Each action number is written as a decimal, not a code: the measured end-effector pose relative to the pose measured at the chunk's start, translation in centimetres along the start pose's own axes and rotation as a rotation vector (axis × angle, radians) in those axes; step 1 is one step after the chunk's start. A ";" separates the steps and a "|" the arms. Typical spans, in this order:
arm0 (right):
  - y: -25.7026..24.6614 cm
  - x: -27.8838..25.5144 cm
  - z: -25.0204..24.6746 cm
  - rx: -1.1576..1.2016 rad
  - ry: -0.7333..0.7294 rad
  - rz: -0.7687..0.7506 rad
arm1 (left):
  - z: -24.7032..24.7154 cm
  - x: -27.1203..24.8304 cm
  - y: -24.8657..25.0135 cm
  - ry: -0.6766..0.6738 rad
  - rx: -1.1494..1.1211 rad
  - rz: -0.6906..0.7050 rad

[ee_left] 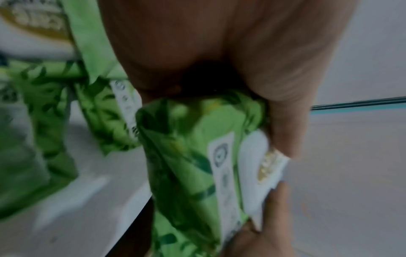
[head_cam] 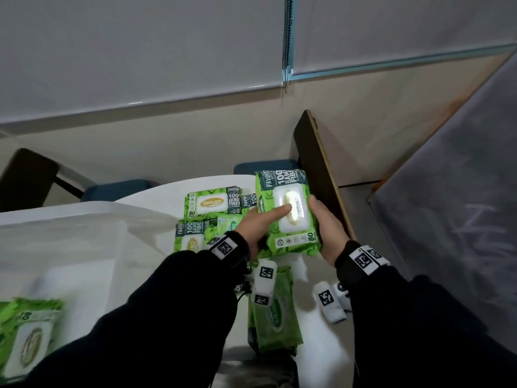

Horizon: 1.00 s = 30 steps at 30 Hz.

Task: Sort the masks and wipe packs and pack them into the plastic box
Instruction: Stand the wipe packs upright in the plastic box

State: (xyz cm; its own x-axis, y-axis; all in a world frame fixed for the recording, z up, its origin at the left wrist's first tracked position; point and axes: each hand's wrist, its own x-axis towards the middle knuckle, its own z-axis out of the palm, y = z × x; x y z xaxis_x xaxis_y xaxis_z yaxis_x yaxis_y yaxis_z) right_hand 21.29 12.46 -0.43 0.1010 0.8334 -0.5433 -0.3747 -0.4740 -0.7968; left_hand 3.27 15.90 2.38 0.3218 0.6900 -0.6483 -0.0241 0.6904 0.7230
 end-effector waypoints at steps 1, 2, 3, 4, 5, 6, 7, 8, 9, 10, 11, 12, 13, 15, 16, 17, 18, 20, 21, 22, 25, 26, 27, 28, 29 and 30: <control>-0.1 0.8 0.5 -0.048 0.002 0.036 | -1.0 -0.2 0.5 0.106 0.082 0.034; -0.2 1.8 0.8 -0.130 0.039 0.073 | -2.1 -0.6 1.1 0.188 0.173 0.073; -0.1 2.8 1.3 -0.225 0.081 0.105 | -3.4 -1.0 1.6 0.251 0.244 0.123; 0.0 3.8 1.8 -0.338 0.102 0.142 | -4.6 -1.7 1.9 0.293 0.279 0.175; 0.4 4.8 2.4 -0.460 0.092 0.168 | -5.7 -2.8 2.3 0.327 0.289 0.224; 0.9 5.7 3.0 -0.581 0.063 0.179 | -6.5 -4.1 2.8 0.361 0.277 0.255; 1.7 6.6 3.6 -0.650 0.036 0.196 | -7.4 -5.2 3.1 0.383 0.262 0.288; 2.5 7.8 4.2 -0.685 0.026 0.230 | -8.1 -6.1 3.2 0.411 0.258 0.294; 3.3 8.7 4.7 -0.733 0.033 0.236 | -8.9 -6.6 3.0 0.438 0.242 0.284; 4.0 9.5 5.1 -0.787 0.034 0.225 | -9.6 -6.8 2.5 0.470 0.232 0.236; 4.6 10.1 5.4 -0.831 0.033 0.209 | -10.5 -6.5 1.4 0.503 0.195 0.168; 4.8 10.2 5.5 -0.872 0.033 0.206 | -11.3 -6.0 0.1 0.525 0.144 0.091; 4.5 9.8 5.8 -0.894 0.032 0.207 | -12.1 -5.3 -1.5 0.542 0.106 0.030; 4.4 9.8 5.7 -0.892 0.037 0.221 | -12.2 -5.4 -3.1 0.631 0.163 -0.044; 4.1 9.3 5.6 -0.885 0.038 0.225 | -12.1 -5.5 -3.5 0.689 0.260 -0.069; 3.8 8.9 5.4 -0.875 0.052 0.222 | -12.0 -5.6 -3.8 0.743 0.387 -0.096; 3.5 8.6 4.9 -0.872 0.074 0.203 | -11.9 -5.8 -3.8 0.776 0.526 -0.104; 3.1 7.9 3.6 -0.839 0.102 0.122 | -11.6 -6.1 -2.9 0.761 0.920 -0.013; 2.9 7.4 2.8 -0.798 0.104 0.080 | -11.4 -6.2 -2.0 0.705 1.196 0.070; 2.7 6.8 1.9 -0.744 0.114 0.054 | -11.3 -5.8 -0.9 0.607 1.477 0.183; 1.8 4.2 -0.5 -0.596 0.102 0.008 | -10.1 -3.7 1.9 0.022 2.162 0.333; 1.4 2.8 -0.9 -0.536 0.083 -0.001 | -9.6 -2.7 2.4 -0.158 2.294 0.272; 1.2 1.6 -1.4 -0.465 0.063 -0.011 | -8.8 -2.0 2.7 -0.248 2.394 0.185; 1.0 0.2 -1.7 -0.395 0.047 -0.019 | -7.8 -1.7 2.9 -0.311 2.517 0.124; 0.8 -1.3 -2.0 -0.331 0.038 -0.026 | -7.1 -1.7 2.9 -0.332 2.593 0.076; 0.9 -2.4 -2.3 -0.265 0.036 -0.023 | -6.7 -1.3 2.8 -0.392 2.691 0.067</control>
State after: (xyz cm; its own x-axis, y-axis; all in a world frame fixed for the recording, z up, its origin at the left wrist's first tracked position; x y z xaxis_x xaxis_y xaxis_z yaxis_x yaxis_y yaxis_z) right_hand 22.82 9.39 -0.39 0.1415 0.8361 -0.5300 -0.1178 -0.5173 -0.8476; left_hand -3.58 18.40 3.69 0.4148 0.4574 -0.7866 0.3065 -0.8842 -0.3525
